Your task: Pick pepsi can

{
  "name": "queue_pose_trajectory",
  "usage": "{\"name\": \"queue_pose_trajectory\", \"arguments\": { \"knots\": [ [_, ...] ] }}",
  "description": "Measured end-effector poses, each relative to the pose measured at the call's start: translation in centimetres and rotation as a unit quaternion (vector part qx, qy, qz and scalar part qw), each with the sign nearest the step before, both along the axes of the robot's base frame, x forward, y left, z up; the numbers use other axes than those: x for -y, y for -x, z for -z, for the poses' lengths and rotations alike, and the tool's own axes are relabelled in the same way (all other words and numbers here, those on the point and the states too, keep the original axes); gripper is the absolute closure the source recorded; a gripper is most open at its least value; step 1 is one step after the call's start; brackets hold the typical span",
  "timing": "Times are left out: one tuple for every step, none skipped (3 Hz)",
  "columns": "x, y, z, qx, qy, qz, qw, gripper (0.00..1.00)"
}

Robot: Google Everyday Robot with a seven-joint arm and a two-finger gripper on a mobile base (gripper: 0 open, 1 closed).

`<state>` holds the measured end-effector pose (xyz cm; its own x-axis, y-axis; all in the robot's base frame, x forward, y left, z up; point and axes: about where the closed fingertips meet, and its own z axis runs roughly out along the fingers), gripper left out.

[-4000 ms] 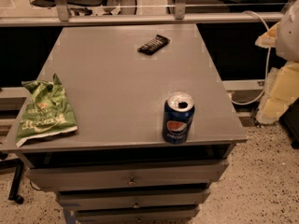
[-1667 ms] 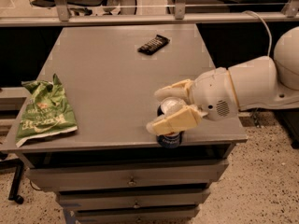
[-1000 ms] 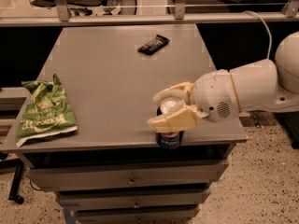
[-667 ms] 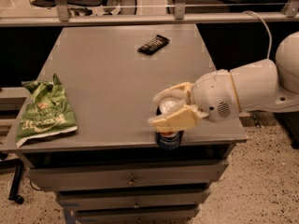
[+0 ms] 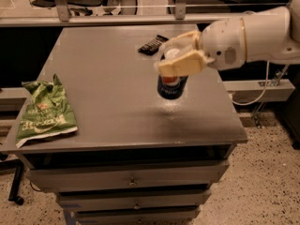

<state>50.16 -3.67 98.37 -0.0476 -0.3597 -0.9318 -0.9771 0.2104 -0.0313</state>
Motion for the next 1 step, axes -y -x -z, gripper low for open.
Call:
{"name": "queue_pose_trajectory", "arguments": {
  "knots": [
    [0.27,-0.76,-3.20,0.032,-0.009,0.005,0.9994,1.00]
  ]
}}
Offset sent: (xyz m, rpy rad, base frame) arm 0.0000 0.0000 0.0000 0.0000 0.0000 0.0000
